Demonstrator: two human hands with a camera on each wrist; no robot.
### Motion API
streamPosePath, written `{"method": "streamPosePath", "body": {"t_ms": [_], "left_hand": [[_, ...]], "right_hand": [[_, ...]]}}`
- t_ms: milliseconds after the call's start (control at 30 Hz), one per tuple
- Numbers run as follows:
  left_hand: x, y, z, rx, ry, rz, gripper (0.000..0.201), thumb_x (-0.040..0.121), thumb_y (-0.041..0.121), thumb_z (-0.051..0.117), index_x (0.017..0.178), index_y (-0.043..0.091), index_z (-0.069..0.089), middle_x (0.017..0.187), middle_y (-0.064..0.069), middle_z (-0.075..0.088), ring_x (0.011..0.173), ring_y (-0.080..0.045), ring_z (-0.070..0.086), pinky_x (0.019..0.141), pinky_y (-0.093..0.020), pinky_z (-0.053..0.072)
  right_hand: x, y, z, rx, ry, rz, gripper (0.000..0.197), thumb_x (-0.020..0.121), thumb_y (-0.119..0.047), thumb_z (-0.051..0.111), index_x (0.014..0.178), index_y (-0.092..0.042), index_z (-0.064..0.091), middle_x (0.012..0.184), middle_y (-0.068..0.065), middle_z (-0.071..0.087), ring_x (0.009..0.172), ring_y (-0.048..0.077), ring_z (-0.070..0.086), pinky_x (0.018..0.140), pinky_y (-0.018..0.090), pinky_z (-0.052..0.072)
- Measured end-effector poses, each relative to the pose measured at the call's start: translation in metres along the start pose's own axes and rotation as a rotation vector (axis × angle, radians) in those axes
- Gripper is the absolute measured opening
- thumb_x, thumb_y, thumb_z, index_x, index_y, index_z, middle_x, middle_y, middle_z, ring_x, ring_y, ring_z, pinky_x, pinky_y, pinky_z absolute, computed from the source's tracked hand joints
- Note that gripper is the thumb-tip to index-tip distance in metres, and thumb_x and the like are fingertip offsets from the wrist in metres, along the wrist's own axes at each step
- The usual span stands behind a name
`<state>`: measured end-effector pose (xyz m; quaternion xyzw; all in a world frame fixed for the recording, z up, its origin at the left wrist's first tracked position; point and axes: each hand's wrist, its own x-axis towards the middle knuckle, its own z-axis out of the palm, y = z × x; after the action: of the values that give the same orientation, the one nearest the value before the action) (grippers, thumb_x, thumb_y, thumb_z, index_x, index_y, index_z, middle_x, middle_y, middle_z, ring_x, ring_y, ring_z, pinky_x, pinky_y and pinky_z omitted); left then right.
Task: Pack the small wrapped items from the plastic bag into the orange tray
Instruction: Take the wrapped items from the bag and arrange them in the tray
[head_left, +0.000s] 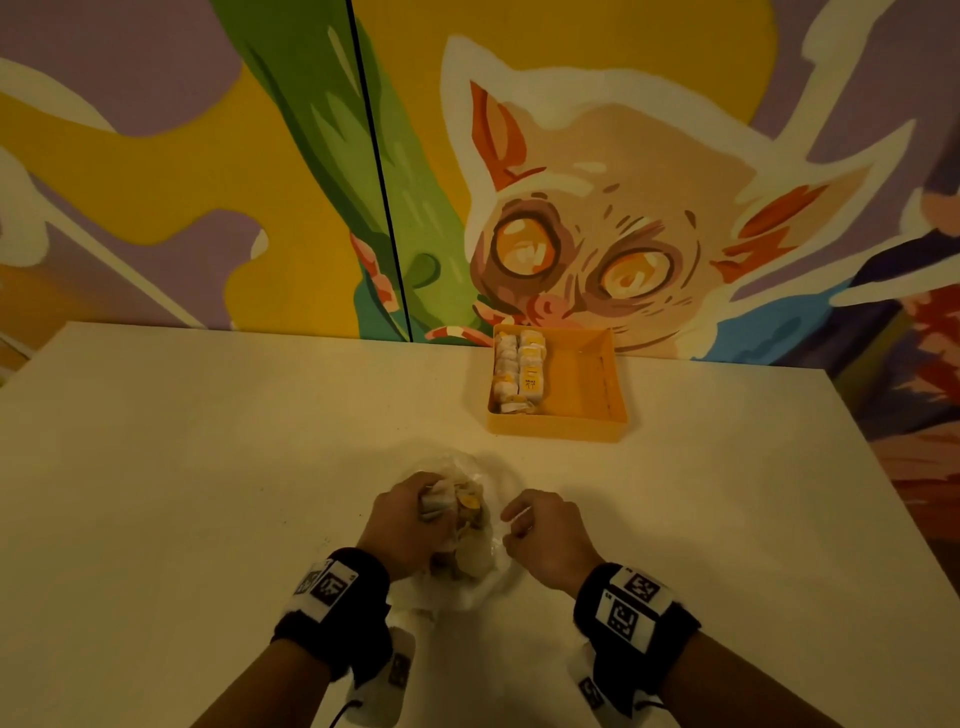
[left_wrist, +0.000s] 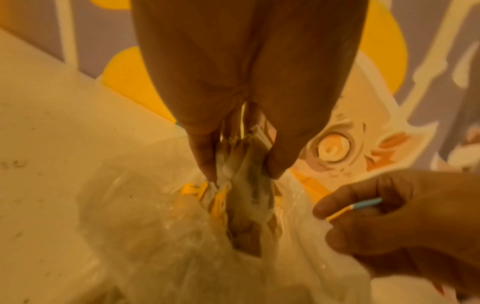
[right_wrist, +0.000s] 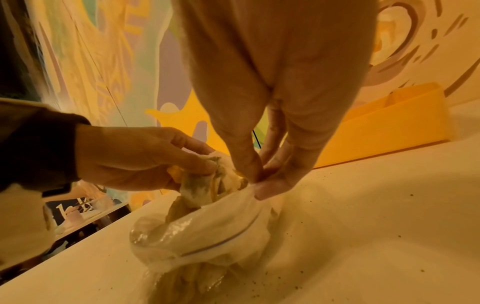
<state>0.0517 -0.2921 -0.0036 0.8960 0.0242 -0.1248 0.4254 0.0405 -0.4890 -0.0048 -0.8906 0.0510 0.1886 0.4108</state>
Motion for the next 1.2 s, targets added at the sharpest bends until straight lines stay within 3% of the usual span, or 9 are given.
{"method": "streamPosePath", "body": {"t_ms": [167, 267, 333, 467, 600, 833, 1000, 1133, 1200], "left_hand": [[-0.003, -0.004, -0.002, -0.385, 0.092, -0.091, 0.027, 0.085, 0.016, 0.071, 0.111, 0.016, 0.064, 0.101, -0.001, 0.069, 0.096, -0.022, 0.065, 0.071, -0.019, 0.052], [-0.005, -0.003, -0.002, -0.665, 0.100, -0.196, 0.020, 0.090, 0.006, 0.065, 0.109, 0.009, 0.067, 0.103, -0.017, 0.070, 0.098, -0.034, 0.067, 0.077, -0.041, 0.059], [-0.007, 0.001, -0.003, -0.753, 0.070, -0.237, 0.017, 0.091, 0.003, 0.061, 0.102, 0.011, 0.070, 0.100, -0.020, 0.070, 0.093, -0.034, 0.067, 0.078, -0.045, 0.056], [-0.009, 0.003, -0.003, -0.783, 0.037, -0.275, 0.021, 0.090, -0.002, 0.058, 0.102, 0.009, 0.071, 0.100, -0.020, 0.070, 0.090, -0.032, 0.065, 0.070, -0.037, 0.055], [-0.013, 0.005, -0.012, -0.883, 0.108, -0.280, 0.022, 0.090, -0.002, 0.055, 0.102, 0.006, 0.071, 0.099, -0.019, 0.070, 0.088, -0.031, 0.064, 0.067, -0.035, 0.054], [-0.010, 0.022, -0.033, -1.076, 0.146, -0.235, 0.026, 0.095, 0.005, 0.047, 0.106, 0.003, 0.070, 0.094, -0.016, 0.073, 0.090, -0.031, 0.065, 0.091, -0.045, 0.046], [-0.013, 0.036, -0.033, -1.093, 0.020, -0.229, 0.023, 0.094, 0.011, 0.051, 0.105, 0.002, 0.069, 0.090, -0.012, 0.072, 0.083, -0.025, 0.068, 0.065, -0.030, 0.055], [-0.018, 0.036, -0.026, -1.046, -0.006, -0.267, 0.021, 0.093, 0.009, 0.056, 0.106, -0.002, 0.068, 0.103, -0.022, 0.070, 0.093, -0.031, 0.067, 0.076, -0.037, 0.057], [-0.019, 0.036, -0.024, -1.026, -0.010, -0.280, 0.020, 0.091, 0.007, 0.059, 0.107, -0.002, 0.068, 0.108, -0.025, 0.068, 0.097, -0.033, 0.065, 0.086, -0.043, 0.054]], "right_hand": [[0.000, -0.001, -0.002, 0.086, 0.013, 0.068, 0.033, 0.080, -0.006, 0.068, 0.105, -0.022, 0.053, 0.085, 0.004, 0.066, 0.079, 0.019, 0.065, 0.055, 0.016, 0.045], [0.000, -0.003, -0.002, 0.076, -0.001, 0.084, 0.035, 0.082, -0.010, 0.069, 0.111, -0.021, 0.052, 0.090, 0.004, 0.065, 0.080, 0.017, 0.063, 0.055, 0.015, 0.043], [0.000, -0.005, 0.000, 0.076, -0.019, 0.094, 0.033, 0.083, -0.015, 0.069, 0.112, -0.019, 0.053, 0.091, 0.004, 0.064, 0.077, 0.016, 0.061, 0.056, 0.016, 0.043], [0.002, -0.005, 0.005, 0.084, -0.019, 0.107, 0.025, 0.084, -0.016, 0.070, 0.106, -0.016, 0.059, 0.087, 0.005, 0.066, 0.078, 0.020, 0.065, 0.071, 0.031, 0.058], [0.004, 0.000, 0.001, 0.085, -0.004, 0.111, 0.019, 0.083, -0.016, 0.072, 0.099, -0.016, 0.061, 0.087, 0.008, 0.068, 0.080, 0.024, 0.068, 0.078, 0.039, 0.059], [0.003, 0.003, -0.004, -0.002, 0.001, 0.050, 0.024, 0.085, -0.020, 0.069, 0.107, -0.015, 0.061, 0.092, 0.003, 0.065, 0.082, 0.019, 0.064, 0.066, 0.022, 0.049], [-0.002, -0.019, 0.001, 0.057, 0.125, -0.154, 0.029, 0.086, -0.027, 0.068, 0.112, -0.026, 0.056, 0.109, -0.002, 0.055, 0.089, 0.010, 0.058, 0.073, 0.016, 0.048], [-0.009, -0.044, 0.002, 0.374, -0.170, -0.251, 0.038, 0.085, -0.017, 0.072, 0.115, -0.032, 0.053, 0.111, -0.005, 0.060, 0.091, 0.011, 0.065, 0.073, 0.017, 0.053], [-0.009, -0.047, 0.006, 0.444, -0.185, -0.260, 0.037, 0.083, -0.012, 0.072, 0.109, -0.033, 0.055, 0.102, -0.004, 0.066, 0.093, 0.014, 0.067, 0.080, 0.024, 0.056]]}}
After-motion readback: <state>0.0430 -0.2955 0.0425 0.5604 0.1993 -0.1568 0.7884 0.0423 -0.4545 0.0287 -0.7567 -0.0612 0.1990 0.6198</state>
